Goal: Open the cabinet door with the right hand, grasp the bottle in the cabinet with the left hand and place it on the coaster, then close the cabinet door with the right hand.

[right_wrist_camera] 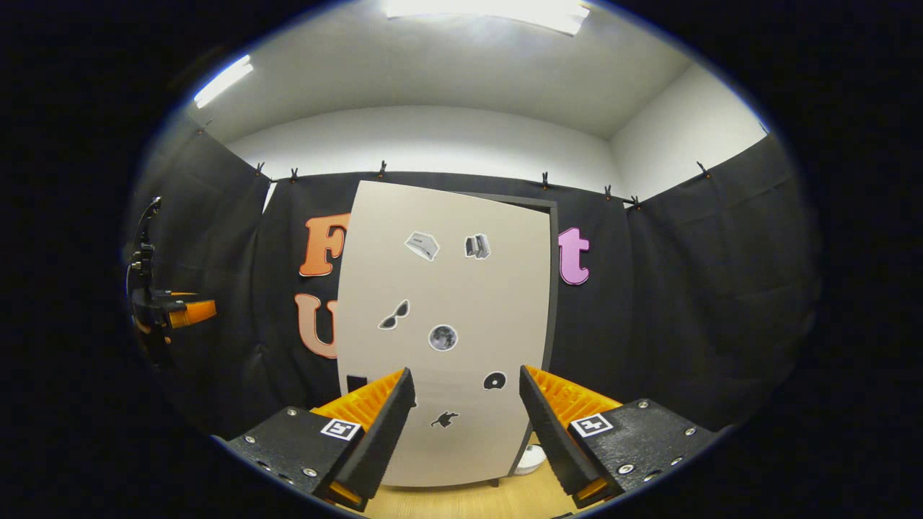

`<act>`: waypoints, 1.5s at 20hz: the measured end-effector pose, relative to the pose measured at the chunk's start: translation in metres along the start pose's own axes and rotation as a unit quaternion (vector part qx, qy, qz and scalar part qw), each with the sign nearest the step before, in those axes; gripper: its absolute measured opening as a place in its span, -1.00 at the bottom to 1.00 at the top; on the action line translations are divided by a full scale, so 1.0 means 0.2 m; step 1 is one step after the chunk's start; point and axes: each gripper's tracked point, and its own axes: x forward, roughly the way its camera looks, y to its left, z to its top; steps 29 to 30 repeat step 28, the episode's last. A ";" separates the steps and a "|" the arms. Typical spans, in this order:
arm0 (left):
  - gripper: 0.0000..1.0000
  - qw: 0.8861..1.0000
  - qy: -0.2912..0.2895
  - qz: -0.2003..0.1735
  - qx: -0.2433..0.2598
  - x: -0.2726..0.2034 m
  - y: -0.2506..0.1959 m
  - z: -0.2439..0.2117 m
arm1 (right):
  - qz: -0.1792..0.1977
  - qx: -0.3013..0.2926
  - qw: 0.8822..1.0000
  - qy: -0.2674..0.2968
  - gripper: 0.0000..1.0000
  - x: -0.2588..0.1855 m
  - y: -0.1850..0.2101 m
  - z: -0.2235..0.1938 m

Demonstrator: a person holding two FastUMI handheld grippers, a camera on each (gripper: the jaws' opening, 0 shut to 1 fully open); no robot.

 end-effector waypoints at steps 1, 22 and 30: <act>0.94 1.000 -0.003 0.003 0.004 0.01 -0.02 0.03 | -0.003 -0.001 1.000 0.002 0.82 0.02 -0.05 0.00; 0.90 0.999 -0.028 0.033 -0.024 0.08 -0.63 0.34 | -0.020 -0.005 1.000 -0.003 0.83 0.04 -0.98 0.10; 0.89 0.998 -0.035 0.049 -0.030 0.04 -0.70 0.37 | -0.016 -0.006 1.000 0.000 0.83 0.02 -1.11 0.08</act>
